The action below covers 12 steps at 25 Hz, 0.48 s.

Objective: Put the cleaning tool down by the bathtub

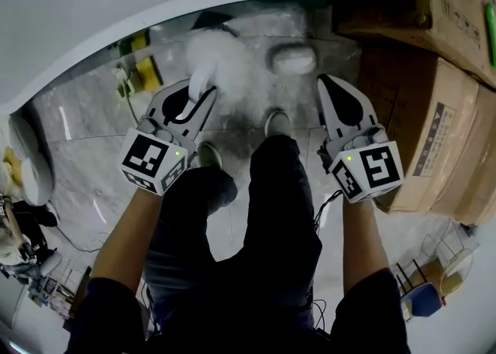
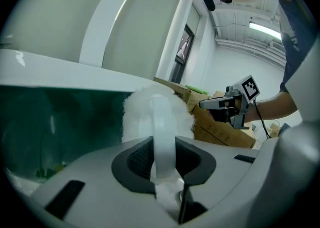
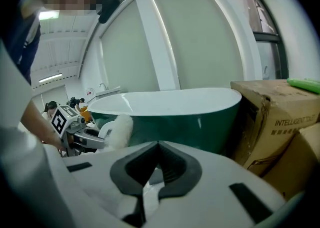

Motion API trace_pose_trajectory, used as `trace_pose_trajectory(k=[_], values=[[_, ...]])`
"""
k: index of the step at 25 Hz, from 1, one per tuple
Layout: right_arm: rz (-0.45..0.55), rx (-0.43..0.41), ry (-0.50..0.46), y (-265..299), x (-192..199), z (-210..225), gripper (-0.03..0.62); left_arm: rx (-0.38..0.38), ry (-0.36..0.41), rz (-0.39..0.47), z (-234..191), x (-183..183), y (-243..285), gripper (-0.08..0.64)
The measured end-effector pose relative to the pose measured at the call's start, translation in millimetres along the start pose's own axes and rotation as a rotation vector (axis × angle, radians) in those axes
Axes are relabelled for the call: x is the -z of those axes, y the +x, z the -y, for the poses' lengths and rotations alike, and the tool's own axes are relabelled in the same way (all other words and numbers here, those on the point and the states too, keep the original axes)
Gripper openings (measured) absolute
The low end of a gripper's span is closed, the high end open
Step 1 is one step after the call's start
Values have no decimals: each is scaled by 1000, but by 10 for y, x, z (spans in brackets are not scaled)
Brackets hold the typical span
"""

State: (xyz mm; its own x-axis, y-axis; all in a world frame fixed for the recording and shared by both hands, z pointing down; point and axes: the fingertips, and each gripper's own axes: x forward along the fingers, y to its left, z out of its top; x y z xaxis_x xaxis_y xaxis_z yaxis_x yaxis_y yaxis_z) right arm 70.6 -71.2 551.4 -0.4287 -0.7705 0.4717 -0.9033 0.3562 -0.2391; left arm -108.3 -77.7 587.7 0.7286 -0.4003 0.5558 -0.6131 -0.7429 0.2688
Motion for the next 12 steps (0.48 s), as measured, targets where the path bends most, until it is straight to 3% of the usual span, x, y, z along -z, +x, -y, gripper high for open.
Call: trace_pose_trajectory(k=[12], values=[[19,46,21,574,1041,733,3,69,78,-151,-294,1147,1308,104]])
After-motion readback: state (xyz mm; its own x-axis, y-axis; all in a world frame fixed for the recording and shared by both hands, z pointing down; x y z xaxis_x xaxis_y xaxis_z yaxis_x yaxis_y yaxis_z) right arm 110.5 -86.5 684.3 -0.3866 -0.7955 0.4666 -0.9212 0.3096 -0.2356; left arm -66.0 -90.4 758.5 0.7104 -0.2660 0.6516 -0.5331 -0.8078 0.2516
